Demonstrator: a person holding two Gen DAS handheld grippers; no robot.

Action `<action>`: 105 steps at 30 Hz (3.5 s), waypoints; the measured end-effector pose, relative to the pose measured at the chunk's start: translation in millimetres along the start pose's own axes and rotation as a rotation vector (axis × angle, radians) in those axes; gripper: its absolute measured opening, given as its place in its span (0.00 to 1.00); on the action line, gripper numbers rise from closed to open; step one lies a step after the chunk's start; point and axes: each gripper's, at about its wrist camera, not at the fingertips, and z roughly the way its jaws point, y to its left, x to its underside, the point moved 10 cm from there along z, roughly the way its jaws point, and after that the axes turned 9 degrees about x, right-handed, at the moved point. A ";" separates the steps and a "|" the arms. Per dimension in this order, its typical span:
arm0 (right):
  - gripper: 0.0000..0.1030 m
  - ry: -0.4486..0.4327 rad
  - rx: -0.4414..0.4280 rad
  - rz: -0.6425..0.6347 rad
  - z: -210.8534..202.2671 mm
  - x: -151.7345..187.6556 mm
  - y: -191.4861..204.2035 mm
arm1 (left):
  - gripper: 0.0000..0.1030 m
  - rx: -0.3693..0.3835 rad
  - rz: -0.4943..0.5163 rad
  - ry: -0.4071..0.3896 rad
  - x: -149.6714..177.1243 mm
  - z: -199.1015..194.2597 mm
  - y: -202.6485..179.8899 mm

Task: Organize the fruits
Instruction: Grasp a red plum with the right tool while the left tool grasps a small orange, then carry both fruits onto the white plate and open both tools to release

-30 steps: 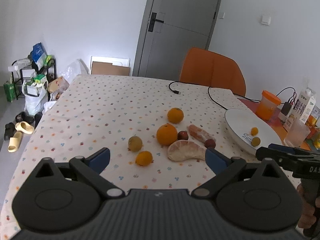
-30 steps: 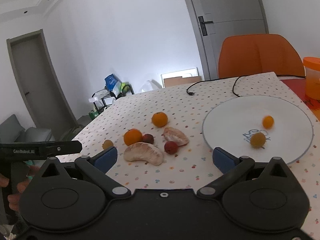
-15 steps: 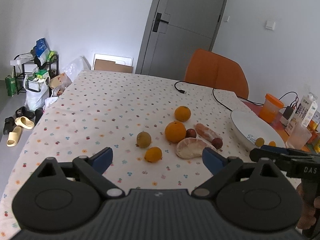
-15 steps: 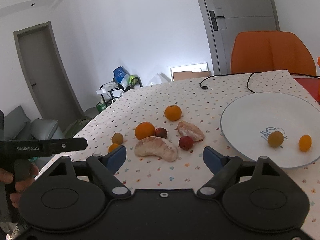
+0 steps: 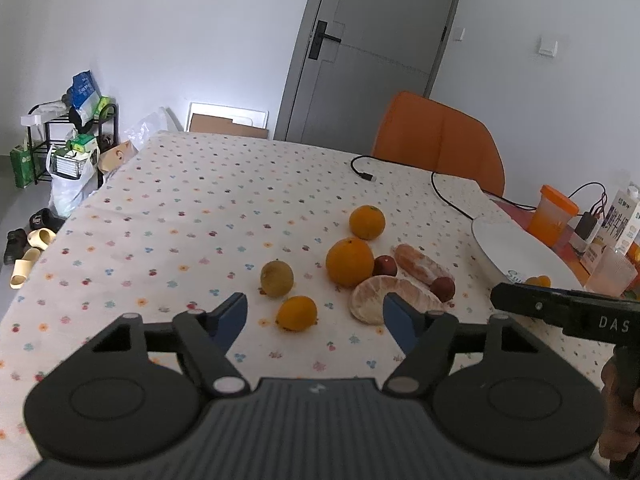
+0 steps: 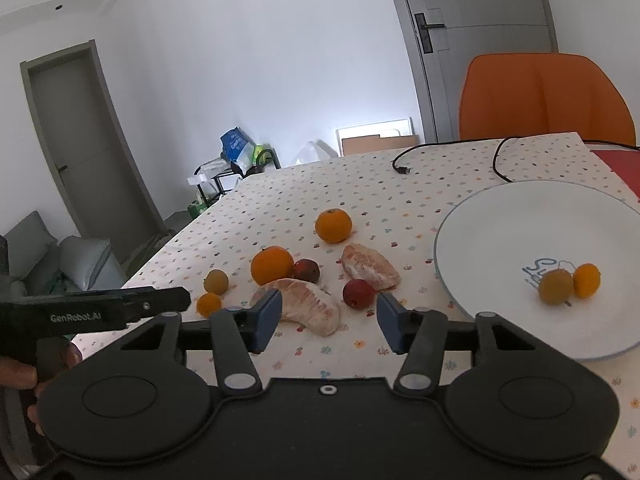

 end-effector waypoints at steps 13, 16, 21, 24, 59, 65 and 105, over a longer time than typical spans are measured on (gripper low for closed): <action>0.43 0.034 0.005 -0.002 30.3 -2.0 -1.7 | 0.62 -0.044 -0.028 -0.001 -10.1 30.3 13.6; 0.41 0.039 0.021 -0.016 37.4 -3.2 -2.6 | 0.60 -0.044 -0.032 0.006 -9.4 37.1 14.4; 0.38 0.049 0.041 -0.031 47.7 -6.1 -3.8 | 0.59 -0.045 -0.035 0.025 -6.6 46.7 15.5; 0.37 0.059 0.051 -0.042 53.2 -6.0 -2.9 | 0.59 -0.043 -0.042 0.036 -4.2 47.9 15.0; 0.21 -0.011 0.054 -0.028 11.9 -12.3 -15.2 | 0.24 -0.003 0.010 0.002 -7.9 24.4 -26.5; 0.21 -0.038 0.081 0.003 -8.0 -12.2 -34.7 | 0.24 0.021 0.041 0.001 -9.8 28.0 -47.7; 0.26 -0.117 0.261 0.193 -68.8 2.9 -159.9 | 0.24 0.203 0.216 0.048 -12.2 86.3 -184.4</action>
